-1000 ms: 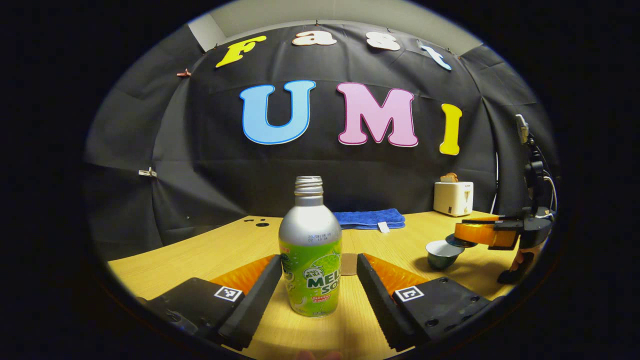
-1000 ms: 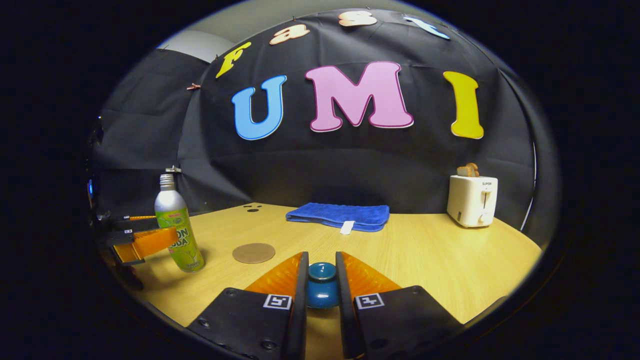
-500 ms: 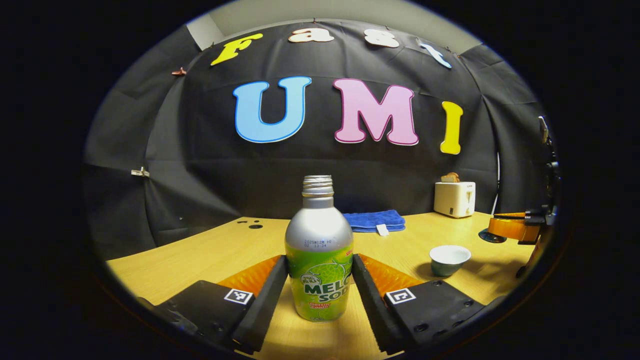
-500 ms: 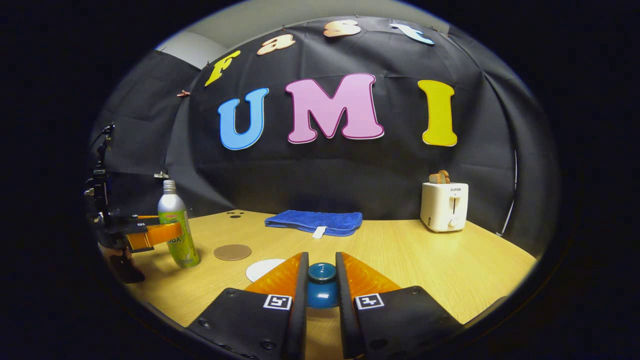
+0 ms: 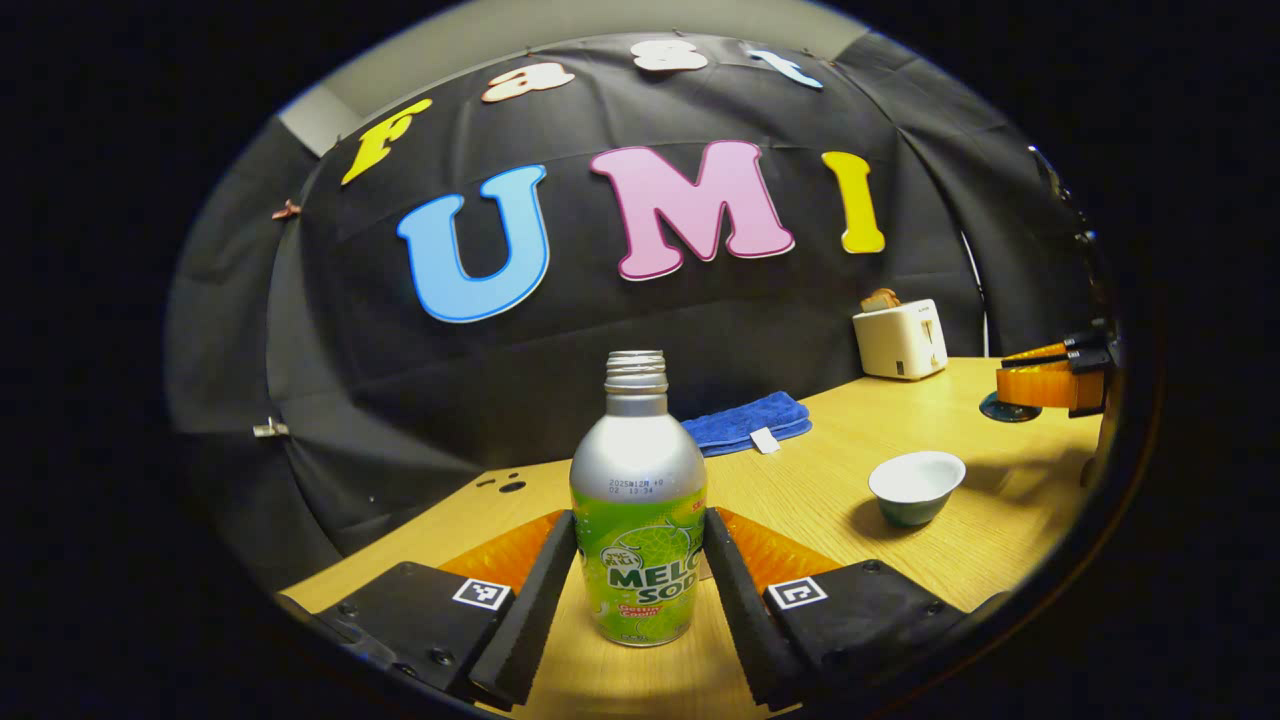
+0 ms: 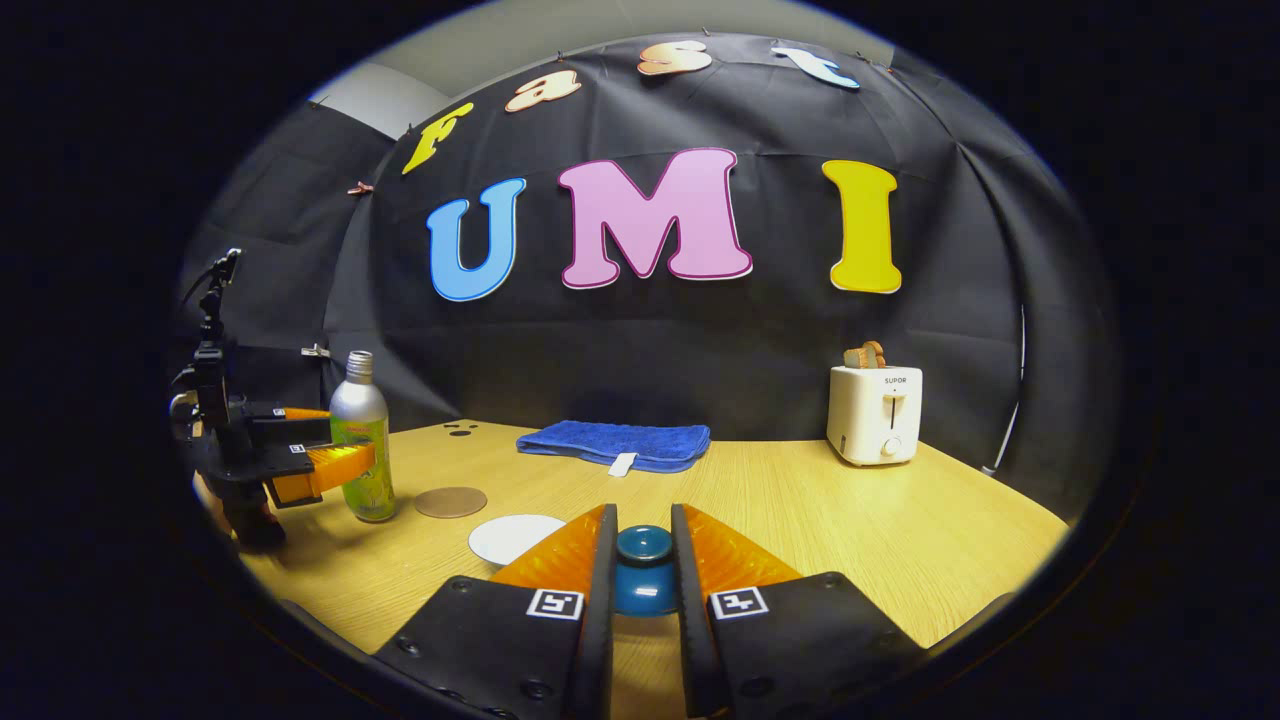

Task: Open the teacup lid with one hand, grasp the water bottle and pour water into the teacup with the other hand; after pouring, place the water bottle on the coaster and then close the teacup lid.

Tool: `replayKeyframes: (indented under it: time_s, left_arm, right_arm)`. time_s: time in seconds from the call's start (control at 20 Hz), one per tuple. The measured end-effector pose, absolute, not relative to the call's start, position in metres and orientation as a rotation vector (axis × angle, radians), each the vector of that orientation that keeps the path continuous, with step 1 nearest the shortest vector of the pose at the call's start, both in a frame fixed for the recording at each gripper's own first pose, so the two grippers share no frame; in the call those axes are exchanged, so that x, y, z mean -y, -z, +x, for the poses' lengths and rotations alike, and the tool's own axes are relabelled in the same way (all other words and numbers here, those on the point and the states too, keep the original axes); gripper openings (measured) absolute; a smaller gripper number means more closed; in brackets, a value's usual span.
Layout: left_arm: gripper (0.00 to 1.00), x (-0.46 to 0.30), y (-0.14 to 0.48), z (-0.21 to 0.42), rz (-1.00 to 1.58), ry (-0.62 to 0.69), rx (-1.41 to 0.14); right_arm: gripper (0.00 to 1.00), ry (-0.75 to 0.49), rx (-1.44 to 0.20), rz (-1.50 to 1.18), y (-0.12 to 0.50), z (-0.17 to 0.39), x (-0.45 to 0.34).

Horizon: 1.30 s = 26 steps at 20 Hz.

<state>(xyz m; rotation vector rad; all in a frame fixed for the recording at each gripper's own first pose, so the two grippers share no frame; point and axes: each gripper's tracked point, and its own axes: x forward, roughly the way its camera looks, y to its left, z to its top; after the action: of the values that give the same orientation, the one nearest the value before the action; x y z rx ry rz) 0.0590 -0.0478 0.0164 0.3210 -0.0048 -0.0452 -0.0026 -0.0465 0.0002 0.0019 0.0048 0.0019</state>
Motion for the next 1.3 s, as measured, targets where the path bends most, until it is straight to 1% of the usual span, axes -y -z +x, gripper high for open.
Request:
replayKeyframes:
  time_s: [0.2,0.45,0.7,1.0,1.3]
  left_arm:
    - [0.78,0.068,-0.034,0.061,0.596,0.032,0.033]
    - [0.78,0.103,-0.017,0.064,0.928,0.11,0.011]
    - [0.77,0.119,-0.007,0.07,1.207,0.116,0.005]
    - [0.78,0.123,-0.009,0.068,1.458,0.104,0.055]
    - [0.78,0.128,-0.013,0.078,1.65,0.115,0.05]
  right_arm:
    - [0.31,0.028,-0.003,0.002,-0.001,-0.003,0.061]
    - [0.31,0.041,-0.004,0.003,-0.001,-0.005,0.071]
    - [0.31,0.048,-0.004,0.003,-0.001,-0.005,0.076]
    - [0.31,0.052,-0.003,0.002,-0.001,-0.004,0.077]
    - [0.31,0.054,-0.003,0.003,-0.002,-0.004,0.078]
